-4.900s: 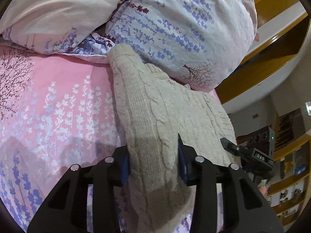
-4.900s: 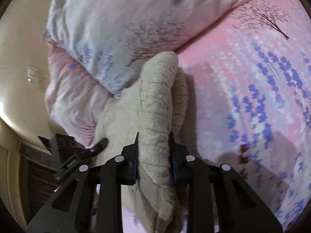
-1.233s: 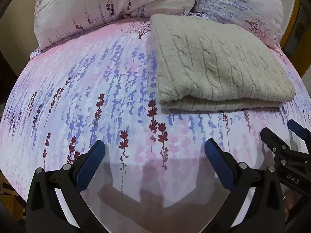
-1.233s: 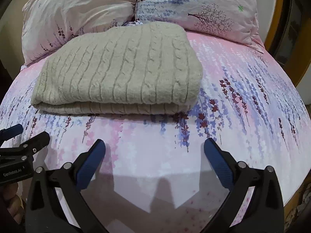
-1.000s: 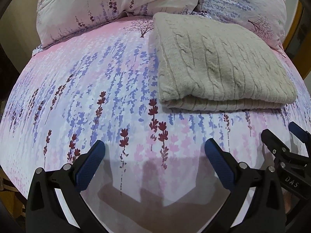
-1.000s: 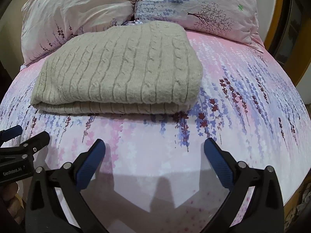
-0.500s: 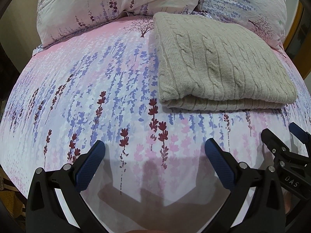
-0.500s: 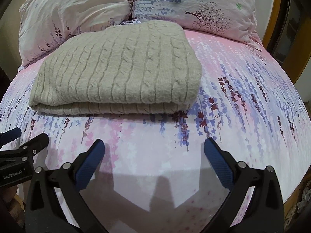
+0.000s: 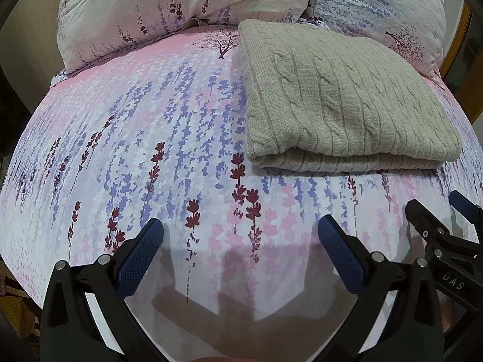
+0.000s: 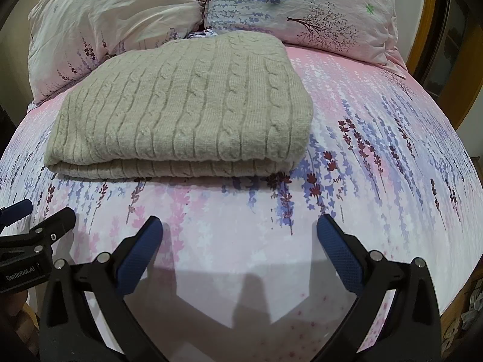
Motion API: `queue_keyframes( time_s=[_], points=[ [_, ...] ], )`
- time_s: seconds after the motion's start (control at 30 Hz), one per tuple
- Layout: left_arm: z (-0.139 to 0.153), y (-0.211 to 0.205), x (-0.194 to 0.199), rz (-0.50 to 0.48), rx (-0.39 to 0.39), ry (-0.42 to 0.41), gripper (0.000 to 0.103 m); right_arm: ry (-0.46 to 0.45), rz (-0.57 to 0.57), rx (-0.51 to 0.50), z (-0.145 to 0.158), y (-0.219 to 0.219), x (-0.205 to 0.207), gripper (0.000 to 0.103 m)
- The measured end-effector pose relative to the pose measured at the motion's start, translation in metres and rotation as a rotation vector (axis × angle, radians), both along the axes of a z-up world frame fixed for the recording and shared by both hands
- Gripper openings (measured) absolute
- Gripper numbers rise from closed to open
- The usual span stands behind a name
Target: Fold small clothes
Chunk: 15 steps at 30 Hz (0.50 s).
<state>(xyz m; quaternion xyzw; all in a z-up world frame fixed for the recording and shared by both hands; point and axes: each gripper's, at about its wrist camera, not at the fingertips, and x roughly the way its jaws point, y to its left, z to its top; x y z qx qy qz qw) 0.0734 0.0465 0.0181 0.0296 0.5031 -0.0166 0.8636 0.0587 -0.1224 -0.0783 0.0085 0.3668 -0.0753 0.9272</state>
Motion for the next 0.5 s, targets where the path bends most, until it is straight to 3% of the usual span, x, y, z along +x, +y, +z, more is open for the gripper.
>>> queue_keyframes(
  time_s=[0.5],
  points=[
    [0.0002,-0.0002,0.0003,0.0,0.0,-0.001,0.102,0.004,-0.008,0.002,-0.001,-0.0008,0.0002,0.101]
  ],
)
